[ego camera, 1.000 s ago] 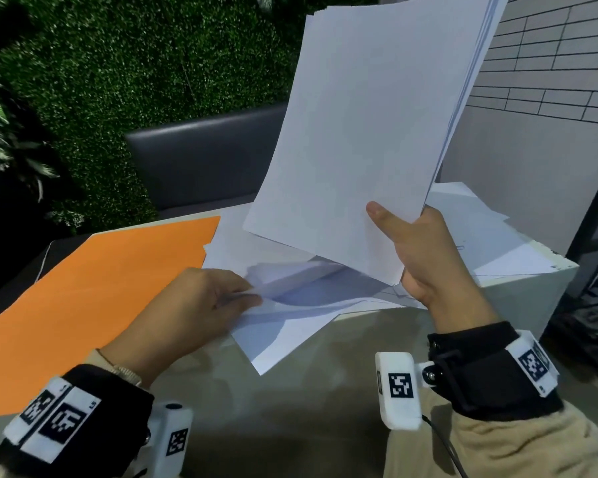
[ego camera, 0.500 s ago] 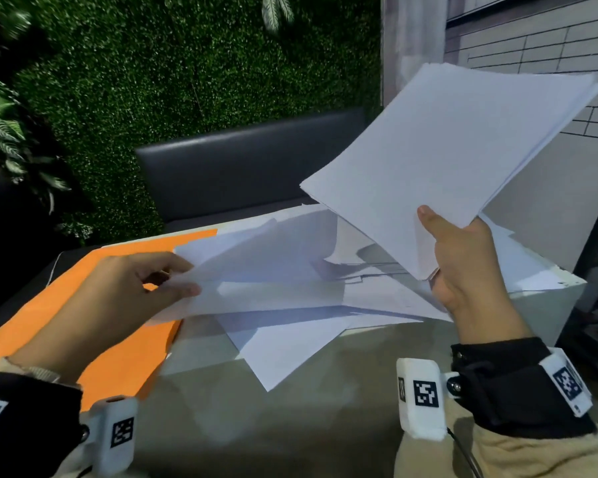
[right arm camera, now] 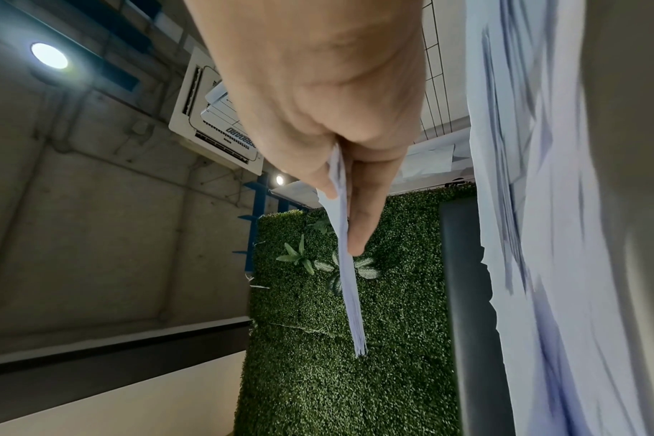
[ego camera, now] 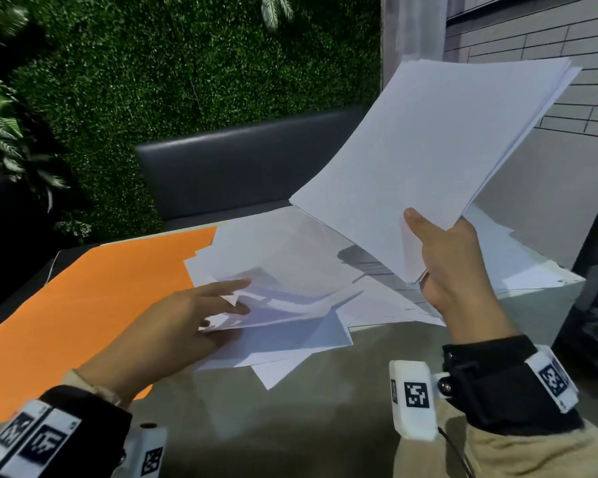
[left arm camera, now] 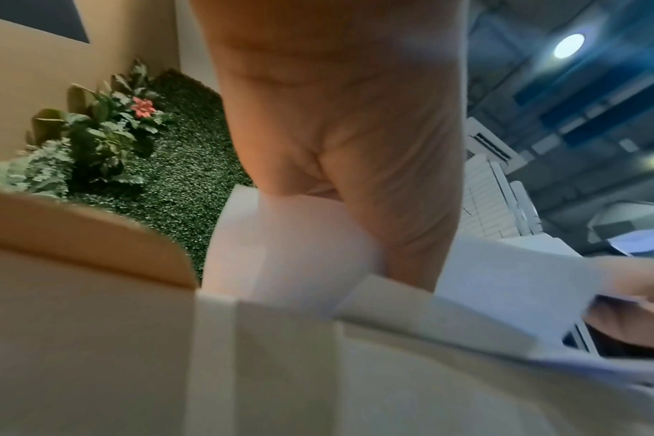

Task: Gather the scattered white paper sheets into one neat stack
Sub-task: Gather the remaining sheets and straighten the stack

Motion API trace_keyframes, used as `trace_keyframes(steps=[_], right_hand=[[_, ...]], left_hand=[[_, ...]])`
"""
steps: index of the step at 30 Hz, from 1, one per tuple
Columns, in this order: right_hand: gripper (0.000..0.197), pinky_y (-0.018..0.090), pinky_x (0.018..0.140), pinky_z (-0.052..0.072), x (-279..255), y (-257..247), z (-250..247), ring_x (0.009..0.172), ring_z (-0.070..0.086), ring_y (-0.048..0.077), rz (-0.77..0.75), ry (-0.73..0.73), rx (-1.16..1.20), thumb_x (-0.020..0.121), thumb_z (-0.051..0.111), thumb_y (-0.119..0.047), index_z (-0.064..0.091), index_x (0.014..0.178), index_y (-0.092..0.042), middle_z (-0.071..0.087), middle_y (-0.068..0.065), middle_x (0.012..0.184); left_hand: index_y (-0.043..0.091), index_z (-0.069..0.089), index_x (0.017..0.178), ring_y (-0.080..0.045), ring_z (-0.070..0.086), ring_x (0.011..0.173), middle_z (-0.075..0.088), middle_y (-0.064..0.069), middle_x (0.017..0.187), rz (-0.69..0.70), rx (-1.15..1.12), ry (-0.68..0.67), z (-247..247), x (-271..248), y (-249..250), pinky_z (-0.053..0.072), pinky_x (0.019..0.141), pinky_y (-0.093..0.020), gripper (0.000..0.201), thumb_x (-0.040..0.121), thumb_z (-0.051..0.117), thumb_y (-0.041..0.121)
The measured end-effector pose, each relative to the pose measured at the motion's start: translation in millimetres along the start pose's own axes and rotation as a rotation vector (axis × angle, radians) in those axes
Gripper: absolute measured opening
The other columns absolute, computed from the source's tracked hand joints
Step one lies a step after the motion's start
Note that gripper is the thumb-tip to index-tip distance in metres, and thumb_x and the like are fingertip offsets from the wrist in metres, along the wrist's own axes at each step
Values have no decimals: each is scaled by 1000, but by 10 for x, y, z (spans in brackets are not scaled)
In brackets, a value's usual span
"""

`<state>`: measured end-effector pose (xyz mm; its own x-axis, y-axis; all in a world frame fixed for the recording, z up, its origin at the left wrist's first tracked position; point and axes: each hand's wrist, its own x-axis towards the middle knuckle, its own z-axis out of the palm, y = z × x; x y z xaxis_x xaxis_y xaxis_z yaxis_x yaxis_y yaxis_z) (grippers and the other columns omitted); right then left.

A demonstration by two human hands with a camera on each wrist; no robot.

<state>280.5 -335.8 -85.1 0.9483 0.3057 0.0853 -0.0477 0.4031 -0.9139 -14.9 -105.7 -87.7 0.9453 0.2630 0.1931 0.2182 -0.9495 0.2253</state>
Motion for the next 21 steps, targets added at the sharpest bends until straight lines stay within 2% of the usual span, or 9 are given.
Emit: trace_keyframes(steps=[3, 6, 8, 10, 13, 15, 17, 19, 21], right_hand=[[34, 52, 103, 58, 4, 11, -5, 112, 72, 25, 3, -6, -9, 98, 76, -25, 70, 132, -22, 78, -6, 120], [35, 52, 103, 58, 3, 5, -8, 112, 72, 25, -1, -9, -16, 98, 75, -26, 69, 132, -22, 77, -6, 121], [35, 52, 103, 58, 0, -1, -14, 113, 71, 25, -3, -3, -20, 98, 75, -27, 69, 133, -22, 77, -6, 121], [35, 52, 103, 58, -15, -5, -8, 113, 71, 25, -2, -5, -23, 98, 75, -27, 69, 133, -22, 77, -6, 121], [35, 53, 103, 58, -30, -7, 1, 112, 70, 25, 7, -18, -38, 99, 74, -27, 68, 133, -22, 76, -5, 121], [35, 53, 103, 57, -35, -10, 2, 112, 70, 25, 2, -25, -39, 99, 74, -28, 68, 133, -22, 76, -6, 121], [36, 54, 104, 56, -32, -11, -4, 113, 69, 26, -8, -18, -51, 99, 74, -31, 67, 133, -24, 75, -6, 122], [37, 53, 104, 56, -17, -13, -12, 114, 68, 26, -18, -9, -63, 98, 74, -33, 66, 134, -25, 74, -7, 122], [35, 50, 102, 58, -9, -16, -19, 111, 71, 23, -14, -3, -45, 98, 75, -29, 68, 132, -23, 76, -7, 119]], left_hand=[[50, 77, 120, -3, 57, 142, 24, 39, 171, 40, 115, 19, 80, 64, 28, 61, 78, -28, 48, 85, 85, 17], [51, 78, 113, -7, 52, 146, 14, 28, 178, 13, 137, 64, 47, 110, 82, 62, 66, -33, 49, 79, 92, 20], [50, 80, 112, -12, 52, 148, 12, 27, 180, 9, 172, 68, 32, 142, 78, 64, 70, -36, 41, 81, 92, 25], [39, 83, 112, -22, 58, 145, 29, 19, 177, 73, 199, 42, 42, 187, 118, 64, 80, -38, 32, 86, 85, 20], [31, 82, 122, -27, 74, 122, 75, 7, 139, 139, 294, -12, 144, 284, 184, 57, 105, -51, 46, 85, 66, 10], [34, 81, 129, -25, 76, 115, 82, 7, 124, 85, 289, 37, 139, 311, 161, 46, 119, -49, 53, 89, 61, 5], [31, 85, 122, -24, 80, 106, 85, 6, 119, 29, 219, 184, 53, 289, 148, 55, 100, -28, 51, 86, 60, 4], [28, 88, 115, -23, 79, 91, 87, 1, 107, -28, 172, 287, -120, 259, 135, 48, 72, -9, 48, 84, 66, -1], [29, 88, 113, -26, 74, 77, 86, -10, 93, -110, 112, 360, -315, 218, 53, 41, 62, -7, 53, 84, 76, -14]])
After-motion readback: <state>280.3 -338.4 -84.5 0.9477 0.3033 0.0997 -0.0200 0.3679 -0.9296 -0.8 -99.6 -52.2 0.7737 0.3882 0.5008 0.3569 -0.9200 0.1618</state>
